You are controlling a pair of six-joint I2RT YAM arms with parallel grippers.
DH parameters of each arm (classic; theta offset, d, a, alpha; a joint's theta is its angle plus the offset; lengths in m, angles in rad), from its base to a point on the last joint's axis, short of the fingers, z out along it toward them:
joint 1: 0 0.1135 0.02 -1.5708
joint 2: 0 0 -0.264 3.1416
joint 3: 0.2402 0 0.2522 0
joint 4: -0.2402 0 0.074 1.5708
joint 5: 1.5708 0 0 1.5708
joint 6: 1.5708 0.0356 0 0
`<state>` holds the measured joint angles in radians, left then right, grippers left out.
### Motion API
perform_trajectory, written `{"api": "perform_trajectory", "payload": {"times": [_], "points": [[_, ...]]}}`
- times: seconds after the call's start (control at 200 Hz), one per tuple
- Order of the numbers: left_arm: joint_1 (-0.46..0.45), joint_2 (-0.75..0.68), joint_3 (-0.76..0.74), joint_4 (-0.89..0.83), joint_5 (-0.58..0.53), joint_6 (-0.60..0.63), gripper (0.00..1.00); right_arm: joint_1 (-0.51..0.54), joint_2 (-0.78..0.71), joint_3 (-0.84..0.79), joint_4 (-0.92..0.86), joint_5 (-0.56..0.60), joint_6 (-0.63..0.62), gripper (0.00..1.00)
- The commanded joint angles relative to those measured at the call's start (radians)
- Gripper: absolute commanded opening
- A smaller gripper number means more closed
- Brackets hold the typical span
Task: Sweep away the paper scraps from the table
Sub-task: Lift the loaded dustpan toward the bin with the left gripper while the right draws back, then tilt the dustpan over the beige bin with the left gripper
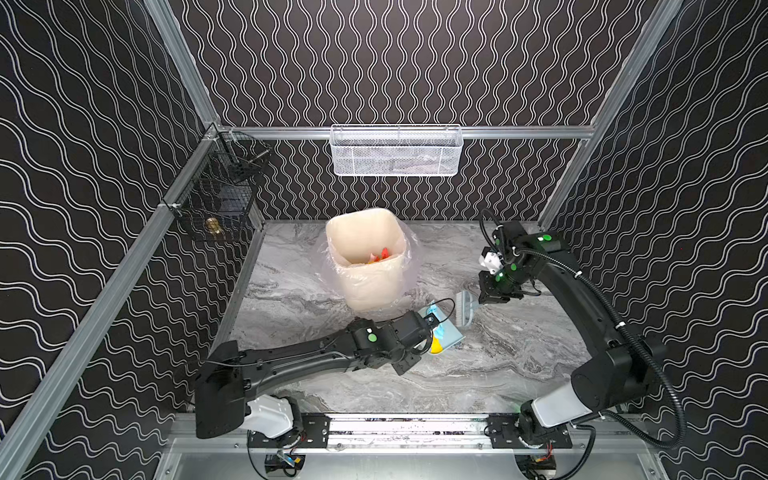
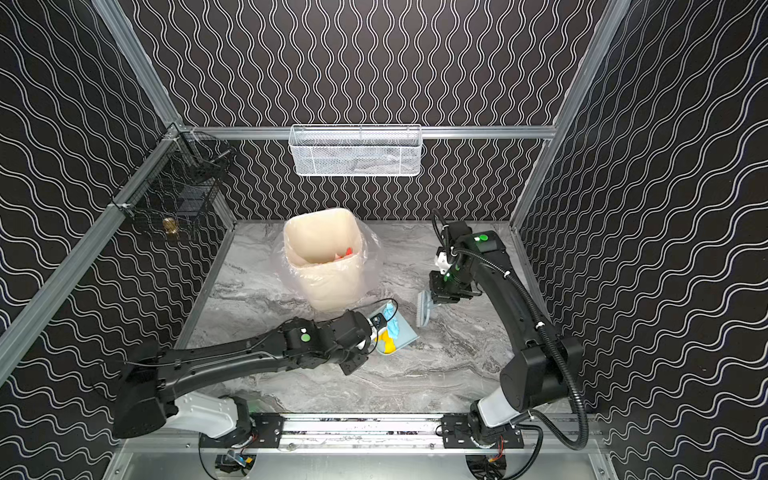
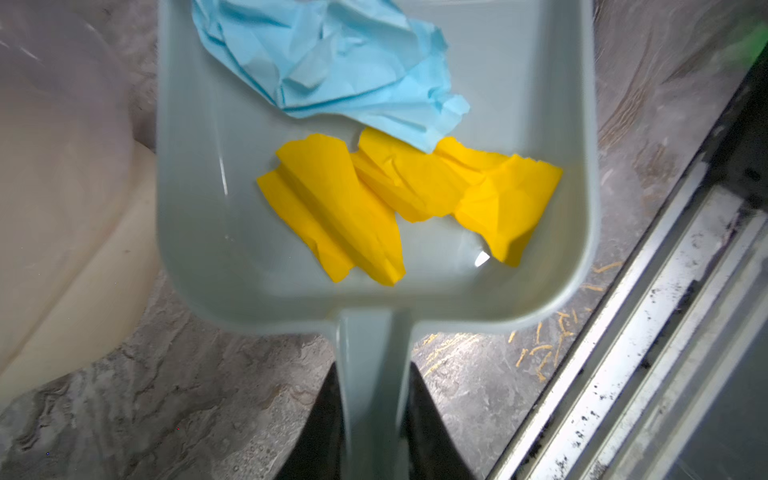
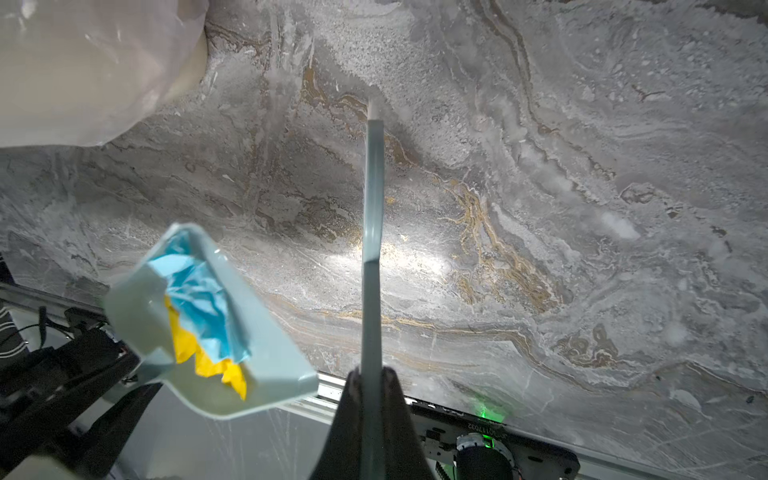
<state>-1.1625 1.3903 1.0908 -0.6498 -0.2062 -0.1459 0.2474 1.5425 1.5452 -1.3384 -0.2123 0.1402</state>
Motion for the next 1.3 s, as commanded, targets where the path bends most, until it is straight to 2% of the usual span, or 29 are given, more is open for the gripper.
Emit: {"api": "perform_trajectory", "payload": {"times": [0.0, 0.25, 0.476, 0.556, 0.796, 1.026, 1.096, 1.296], "points": [[0.001, -0.037, 0.06, -0.12, -0.043, 0.019, 0.03, -0.035, -0.011, -0.011, 0.021, -0.045, -0.041, 0.0], [0.018, -0.085, 0.264, -0.326, -0.113, -0.022, 0.04, -0.097, 0.001, 0.008, 0.019, -0.084, -0.082, 0.0], [0.153, -0.115, 0.442, -0.482, -0.092, -0.072, 0.05, -0.106, 0.006, 0.02, 0.024, -0.117, -0.074, 0.0], [0.237, -0.122, 0.499, -0.513, -0.06, -0.061, 0.05, -0.108, 0.009, 0.025, 0.024, -0.121, -0.071, 0.0], [0.509, -0.083, 0.646, -0.577, 0.058, 0.024, 0.05, -0.108, 0.007, 0.042, 0.024, -0.137, -0.053, 0.0], [0.769, 0.027, 0.783, -0.634, 0.127, 0.171, 0.05, -0.108, -0.001, 0.061, 0.015, -0.126, -0.048, 0.0], [0.796, 0.069, 0.827, -0.641, 0.121, 0.216, 0.05, -0.108, -0.008, 0.058, 0.019, -0.125, -0.045, 0.0], [0.795, 0.189, 0.93, -0.676, 0.032, 0.331, 0.05, -0.108, -0.025, 0.039, 0.015, -0.126, -0.04, 0.0]]}}
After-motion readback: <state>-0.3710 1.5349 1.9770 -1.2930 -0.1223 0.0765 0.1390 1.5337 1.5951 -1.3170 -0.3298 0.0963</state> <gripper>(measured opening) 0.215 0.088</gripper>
